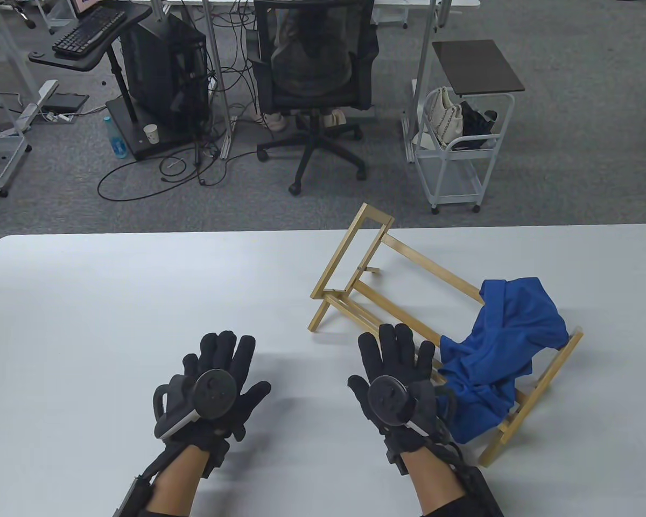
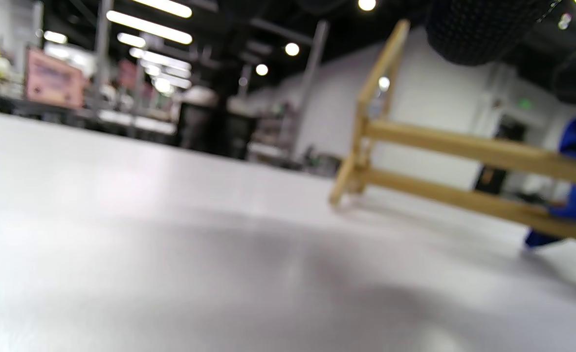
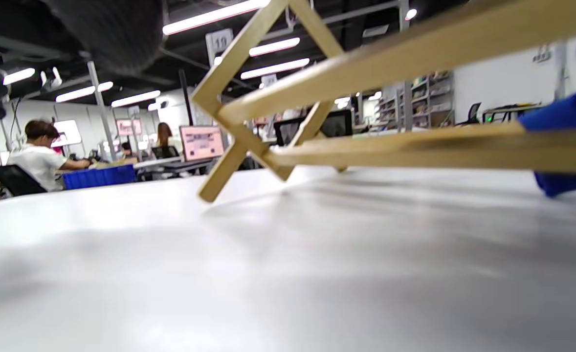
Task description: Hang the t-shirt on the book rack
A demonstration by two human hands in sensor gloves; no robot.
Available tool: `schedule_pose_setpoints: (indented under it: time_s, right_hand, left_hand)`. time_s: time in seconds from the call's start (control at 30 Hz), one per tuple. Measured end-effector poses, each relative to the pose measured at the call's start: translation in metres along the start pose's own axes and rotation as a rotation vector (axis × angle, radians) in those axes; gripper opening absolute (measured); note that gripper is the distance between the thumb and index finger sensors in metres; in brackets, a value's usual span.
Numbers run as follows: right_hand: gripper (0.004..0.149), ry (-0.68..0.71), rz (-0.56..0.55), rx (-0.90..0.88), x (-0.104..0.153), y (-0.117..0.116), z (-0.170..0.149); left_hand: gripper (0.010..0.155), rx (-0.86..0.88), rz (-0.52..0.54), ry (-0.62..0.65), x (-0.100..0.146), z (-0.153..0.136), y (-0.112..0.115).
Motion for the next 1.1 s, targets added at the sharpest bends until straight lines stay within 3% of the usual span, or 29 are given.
schedule_pose_setpoints:
  time_s: [0.4,1.1]
  right_hand:
    - [0.078,0.02,0.092,0.012,0.011,-0.031,-0.007]
    - [0.079,-0.01,0.059,0.011,0.019,-0.026,-0.017]
  left_hand:
    - [0.086,-0.021,-0.107,0.007,-0.005,0.005,0.027]
    - [0.086,-0.052,-0.108,0.013,-0.003,0.009,0.032]
Point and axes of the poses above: the tracker on the back of each hand, its own z axis roughly to the thumb side, its own x axis roughly from the fingertips to the wrist, y = z × x, the point moved 3 cm from there along -x, roughly from the wrist to the fingertips, and after that the axes turned 13 degrees about -z, right-handed, at the moved point
